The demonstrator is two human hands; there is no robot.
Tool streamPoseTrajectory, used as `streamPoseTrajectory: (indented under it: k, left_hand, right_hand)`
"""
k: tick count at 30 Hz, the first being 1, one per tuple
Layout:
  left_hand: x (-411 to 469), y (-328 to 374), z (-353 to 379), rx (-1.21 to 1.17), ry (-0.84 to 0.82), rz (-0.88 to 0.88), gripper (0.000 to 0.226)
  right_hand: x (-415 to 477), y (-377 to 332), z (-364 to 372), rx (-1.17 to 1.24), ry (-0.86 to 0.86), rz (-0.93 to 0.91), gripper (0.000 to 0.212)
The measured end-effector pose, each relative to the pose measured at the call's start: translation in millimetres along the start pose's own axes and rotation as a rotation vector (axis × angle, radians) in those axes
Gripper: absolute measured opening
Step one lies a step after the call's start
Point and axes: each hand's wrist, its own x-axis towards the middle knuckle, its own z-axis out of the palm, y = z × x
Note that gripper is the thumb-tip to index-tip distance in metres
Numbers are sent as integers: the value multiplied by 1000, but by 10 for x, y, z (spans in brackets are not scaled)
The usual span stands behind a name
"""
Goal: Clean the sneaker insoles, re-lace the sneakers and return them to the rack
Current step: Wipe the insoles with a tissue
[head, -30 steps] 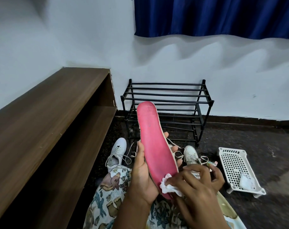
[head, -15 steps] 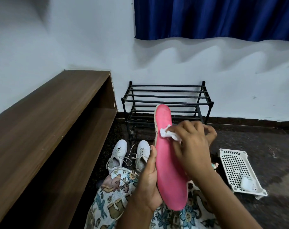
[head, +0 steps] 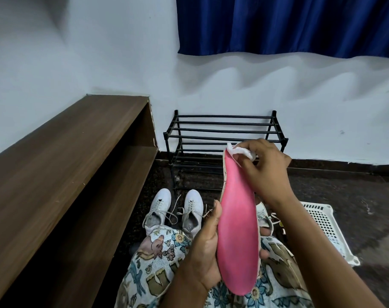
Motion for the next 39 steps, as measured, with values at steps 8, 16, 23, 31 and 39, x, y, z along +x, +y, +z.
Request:
streamPoseTrajectory:
  k: [8, 16, 23, 31, 39]
  left_hand:
    - [4, 38, 86, -55, 57, 85, 65]
    - [57, -4, 42, -258, 124, 110, 72]
    - [87, -34, -39, -137, 128, 86, 62]
    - [60, -44, -81, -9, 19, 40, 73]
    - [63, 13, 15, -21, 65, 90, 68]
  right_hand:
    - [-521, -41, -106, 9, -165, -217, 17]
    - [-930, 16, -111, -83, -196, -349, 32]
    - [-413, -61, 11, -119, -69, -334, 23]
    - [69, 47, 112, -244, 7, -29, 18]
    - [-336, -48, 53, -174, -2, -116, 19]
